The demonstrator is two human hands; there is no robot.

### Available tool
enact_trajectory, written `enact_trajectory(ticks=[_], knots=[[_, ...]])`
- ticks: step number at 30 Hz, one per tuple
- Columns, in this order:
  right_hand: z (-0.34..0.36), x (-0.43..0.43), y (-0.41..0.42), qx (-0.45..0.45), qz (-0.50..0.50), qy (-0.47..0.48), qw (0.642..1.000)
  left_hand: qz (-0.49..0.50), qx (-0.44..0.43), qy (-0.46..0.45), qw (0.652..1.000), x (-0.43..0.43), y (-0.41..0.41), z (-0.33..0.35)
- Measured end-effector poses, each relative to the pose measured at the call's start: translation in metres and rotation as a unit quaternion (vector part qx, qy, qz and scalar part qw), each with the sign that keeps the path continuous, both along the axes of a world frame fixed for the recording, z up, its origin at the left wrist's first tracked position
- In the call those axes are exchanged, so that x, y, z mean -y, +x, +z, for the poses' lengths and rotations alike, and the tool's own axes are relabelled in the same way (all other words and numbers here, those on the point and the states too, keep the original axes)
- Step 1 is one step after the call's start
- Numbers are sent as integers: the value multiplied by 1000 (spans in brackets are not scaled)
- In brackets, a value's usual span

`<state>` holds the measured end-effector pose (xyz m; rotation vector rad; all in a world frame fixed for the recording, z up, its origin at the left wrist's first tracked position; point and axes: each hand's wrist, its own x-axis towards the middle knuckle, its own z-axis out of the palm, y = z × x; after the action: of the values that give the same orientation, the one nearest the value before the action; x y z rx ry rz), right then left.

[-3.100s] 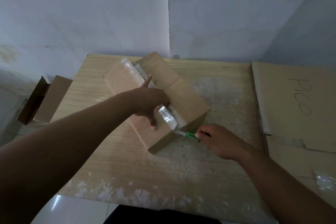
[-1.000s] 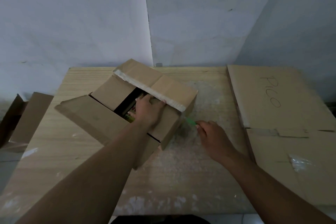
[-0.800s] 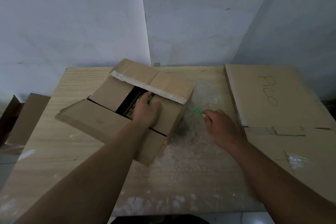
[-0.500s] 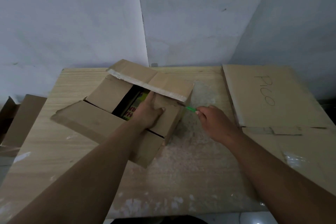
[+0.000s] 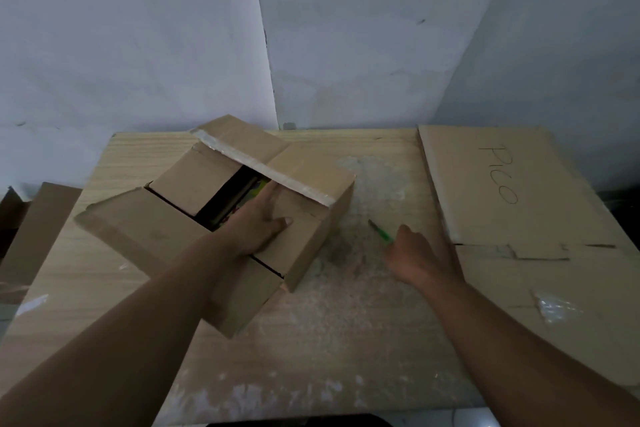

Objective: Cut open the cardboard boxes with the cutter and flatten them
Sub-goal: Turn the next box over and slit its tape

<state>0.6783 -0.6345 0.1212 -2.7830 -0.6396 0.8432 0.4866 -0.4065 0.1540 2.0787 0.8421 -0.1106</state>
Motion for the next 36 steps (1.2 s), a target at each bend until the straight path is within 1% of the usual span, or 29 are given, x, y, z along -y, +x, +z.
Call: enact_trajectory(ticks=[2,4,6,7,9,10,12,14,16,17,20,21,22,23,24,25,26,27,29,31,32,33,34,36], knots=[[7,-3,-6,16,14,12,1000,-27,-20,21,999,-5,-4,4],[18,-14,-15,70,69,66,993,-49,-38,30,998,-11,-7,8],[35,-30,-30,130,146,161,967,-65,-51,50,995,-14,-9,13],[41,-40,-36,153,193,191,950,-70,-56,65,994,-16,-10,15],[49,-60,-44,183,272,206,922,-85,-66,97,989,-21,-13,17],[50,-68,-45,188,292,212,913,-92,-72,111,987,-23,-14,18],[51,-80,-46,181,302,247,903,-93,-91,144,981,-30,-20,19],[54,-87,-47,164,262,331,891,-85,-109,173,975,-38,-27,20],[59,-91,-49,172,189,403,879,-83,-110,196,971,-48,-35,22],[62,-93,-49,177,139,419,880,-88,-110,210,968,-53,-39,25],[64,-99,-42,175,-46,390,903,-121,-123,262,949,-70,-47,38],[59,-99,-40,149,-102,386,905,-134,-138,283,940,-75,-49,44],[54,-98,-41,96,-169,383,903,-145,-150,302,930,-80,-52,49],[46,-96,-45,28,-234,395,888,-152,-151,318,924,-84,-56,55],[40,-95,-52,-42,-295,404,865,-157,-144,332,919,-87,-61,60],[30,-92,-59,-95,-336,406,844,-163,-131,348,914,-90,-67,64],[22,-91,-67,-125,-354,395,838,-172,-113,362,909,-92,-73,67],[12,-89,-73,-141,-360,386,838,-181,-94,372,906,-93,-77,70],[4,-90,-81,-131,-355,363,852,-196,-75,358,910,-91,-86,75],[8,-90,-83,-57,-319,294,899,-208,-78,304,926,-84,-91,84],[16,-89,-86,-11,-288,248,925,-212,-96,267,935,-80,-94,88],[20,-88,-86,28,-251,219,943,-222,-126,224,941,-75,-96,94],[26,-88,-87,70,-209,196,956,-225,-166,165,946,-69,-99,98],[40,-93,-92,158,-120,144,969,-224,-228,28,947,-58,-101,105]])
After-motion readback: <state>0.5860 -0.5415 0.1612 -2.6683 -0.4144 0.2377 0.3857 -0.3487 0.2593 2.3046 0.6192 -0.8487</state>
